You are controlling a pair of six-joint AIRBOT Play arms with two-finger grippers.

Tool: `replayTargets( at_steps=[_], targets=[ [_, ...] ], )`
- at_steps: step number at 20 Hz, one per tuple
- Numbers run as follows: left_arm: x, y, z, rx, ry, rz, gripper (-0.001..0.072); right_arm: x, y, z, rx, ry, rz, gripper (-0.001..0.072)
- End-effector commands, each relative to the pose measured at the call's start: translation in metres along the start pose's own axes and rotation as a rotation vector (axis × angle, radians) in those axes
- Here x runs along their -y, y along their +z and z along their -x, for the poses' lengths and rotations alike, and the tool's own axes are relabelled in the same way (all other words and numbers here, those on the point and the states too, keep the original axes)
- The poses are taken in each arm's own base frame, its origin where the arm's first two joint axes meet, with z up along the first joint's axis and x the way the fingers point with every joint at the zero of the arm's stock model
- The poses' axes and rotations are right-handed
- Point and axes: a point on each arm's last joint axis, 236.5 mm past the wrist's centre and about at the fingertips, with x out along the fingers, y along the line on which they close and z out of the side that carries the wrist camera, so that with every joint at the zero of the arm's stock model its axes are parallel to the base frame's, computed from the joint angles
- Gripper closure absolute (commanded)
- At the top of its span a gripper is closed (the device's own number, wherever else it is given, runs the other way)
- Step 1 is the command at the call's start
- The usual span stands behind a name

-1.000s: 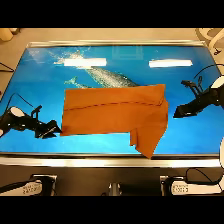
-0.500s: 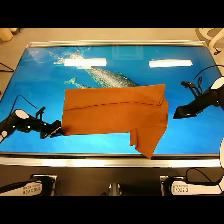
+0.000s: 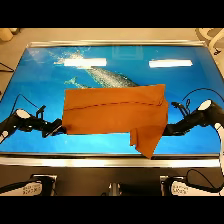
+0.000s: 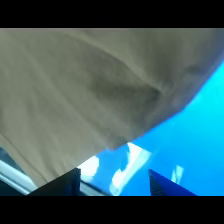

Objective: Fold the shirts.

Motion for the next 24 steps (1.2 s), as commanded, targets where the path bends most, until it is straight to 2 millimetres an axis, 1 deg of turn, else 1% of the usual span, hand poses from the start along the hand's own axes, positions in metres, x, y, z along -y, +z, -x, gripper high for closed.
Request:
replayTargets(
  at_steps=[1,2,5,6,7,9,10,11,12,13,15,16,17,19,21,22,23,24],
  targets=[
    [0.002,-0.001,-0.001,-0.004,-0.009,0.003,0.068,-0.009,0.021,-0.013,0.119,0.049,-0.049,0.0287],
    [0.002,-0.001,-0.001,-0.004,-0.009,0.002,0.068,-0.007,0.023,-0.012,0.131,0.042,-0.055,0.0287],
    [0.002,0.0,-0.001,0.002,-0.009,0.003,0.068,-0.005,0.02,-0.017,0.122,0.037,-0.066,0.0296],
    [0.002,0.001,-0.001,0.004,-0.008,0.003,0.068,-0.007,0.017,-0.019,0.116,0.045,-0.071,0.0331],
    [0.002,0.001,-0.001,0.004,-0.008,0.003,0.068,-0.007,0.013,-0.023,0.105,0.051,-0.075,0.0334],
    [0.002,0.001,-0.001,0.004,-0.008,0.003,0.068,-0.008,0.005,-0.029,0.085,0.058,-0.083,0.0381],
    [0.002,0.001,-0.001,0.004,-0.008,0.003,0.068,-0.009,0.004,-0.03,0.081,0.061,-0.085,0.0436],
    [0.002,0.001,0.0,0.004,-0.008,0.004,0.068,-0.009,0.005,-0.03,0.085,0.061,-0.085,0.0525],
    [0.002,0.001,0.0,0.005,-0.008,0.003,0.068,-0.008,0.007,-0.03,0.097,0.058,-0.088,0.066],
    [0.002,0.002,0.0,0.008,-0.008,0.003,0.068,-0.005,0.01,-0.029,0.11,0.048,-0.087,0.0697],
    [0.003,0.004,0.001,0.014,-0.009,-0.023,0.0681,-0.004,0.017,-0.026,0.132,0.04,-0.085,0.0697],
    [0.006,0.006,0.004,0.016,-0.016,-0.031,0.0681,-0.007,0.023,-0.021,0.149,0.051,-0.076,0.0698],
    [0.013,0.008,0.01,0.018,-0.029,-0.075,0.0682,-0.014,0.03,-0.013,0.163,0.073,-0.045,0.0699],
    [0.031,0.021,0.034,0.05,-0.047,-0.174,0.0682,-0.029,0.049,0.012,0.207,0.11,0.027,0.0698],
    [0.048,0.042,0.063,0.116,-0.064,-0.197,0.0682,-0.028,0.078,0.045,0.29,0.071,0.047,0.0698],
    [0.057,0.057,0.079,0.165,-0.071,-0.208,0.0682,-0.027,0.097,0.065,0.355,0.045,0.045,0.0699],
    [0.065,0.07,0.091,0.21,-0.075,-0.222,0.0682,-0.027,0.115,0.084,0.414,0.022,0.065,0.0699],
    [0.073,0.085,0.101,0.252,-0.08,-0.225,0.0682,-0.025,0.131,0.098,0.456,-0.004,0.085,0.0699]
  ],
)
